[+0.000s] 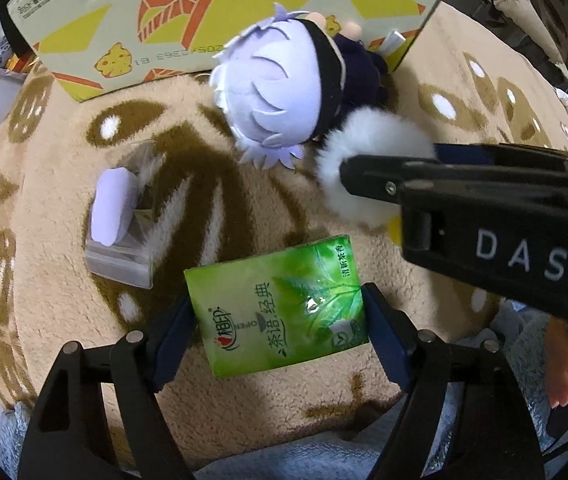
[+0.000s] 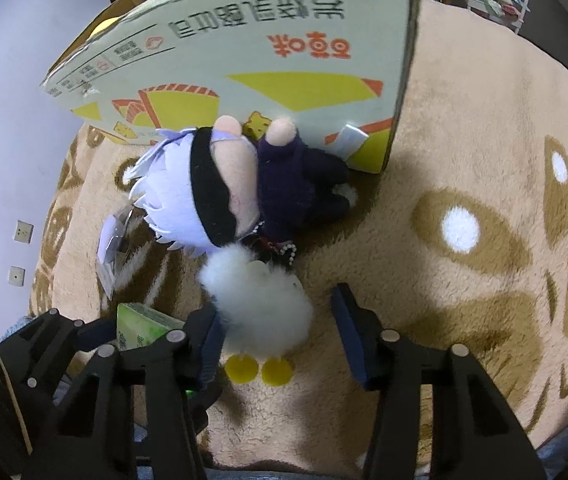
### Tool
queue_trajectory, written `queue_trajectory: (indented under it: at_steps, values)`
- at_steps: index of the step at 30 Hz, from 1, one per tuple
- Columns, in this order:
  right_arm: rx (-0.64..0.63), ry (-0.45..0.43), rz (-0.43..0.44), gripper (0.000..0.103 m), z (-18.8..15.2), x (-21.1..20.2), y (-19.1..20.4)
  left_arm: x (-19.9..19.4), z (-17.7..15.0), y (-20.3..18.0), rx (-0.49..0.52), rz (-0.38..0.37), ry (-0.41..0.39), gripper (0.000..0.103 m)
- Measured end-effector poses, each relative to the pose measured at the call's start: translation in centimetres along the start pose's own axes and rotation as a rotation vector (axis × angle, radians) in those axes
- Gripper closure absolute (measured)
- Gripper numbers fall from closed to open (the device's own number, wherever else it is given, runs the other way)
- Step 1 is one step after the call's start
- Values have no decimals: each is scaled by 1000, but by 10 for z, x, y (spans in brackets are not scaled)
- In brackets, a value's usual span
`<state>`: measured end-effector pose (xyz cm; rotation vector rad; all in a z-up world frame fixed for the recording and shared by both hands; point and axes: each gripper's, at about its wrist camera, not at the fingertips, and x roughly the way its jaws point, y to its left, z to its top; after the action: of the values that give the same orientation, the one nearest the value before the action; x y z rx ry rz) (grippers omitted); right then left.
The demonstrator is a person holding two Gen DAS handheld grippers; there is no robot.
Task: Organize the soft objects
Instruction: 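Grasp the green tissue packet with the left tool while the right tool grasps the doll's white tail, then lift the green packet with the left tool while the right tool carries the doll over the box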
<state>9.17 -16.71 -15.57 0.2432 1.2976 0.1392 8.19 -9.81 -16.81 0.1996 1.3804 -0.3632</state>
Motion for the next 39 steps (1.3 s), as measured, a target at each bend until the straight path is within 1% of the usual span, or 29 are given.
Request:
queue_trajectory:
  at_steps: [2,3,5,6,9,14,21,24,28,34,36,38,39]
  values:
    - [-6,2,-6,56,0,1,3,0,0,3,-5,6,-3,24]
    - [-8,3,-9,59,0,1,3,-1,-2,1,-5,7,-4,24]
    - [-13,2,-5,68,0,1,6,-2,-3,2,-7,12,-7,24]
    - [-20,1,-4,69,0,1,7,-5,-5,-3,-7,15,-9,24]
    - [-39,-3,-20,70,-1,2,12,-5,-7,-5,-6,19,-12,24]
    - [-23,-13,-4,70,-3,1,12,-12,-7,-3,-3,45,-30,24]
    - [-42,-73,-30,70,-7,-15,13,-29,-11,-6,3,77,-73,24]
    - [-35,-112,-30,70,-8,-24,12,-45,-13,-10,20,101,-112,24]
    - [-22,-148,-19,70,-10,-36,9,-67,-22,-19,51,166,-184,24]
    - [2,-214,0,70,-13,-58,1,-92,-27,-21,36,174,-260,24]
    - [6,-247,3,70,-13,-67,1,-102,-28,-20,37,195,-302,24]
    - [8,-280,6,70,-13,-76,2,-113,-27,-19,48,229,-365,25]
    - [8,-298,10,70,-14,-81,1,-115,-26,-18,51,230,-380,25]
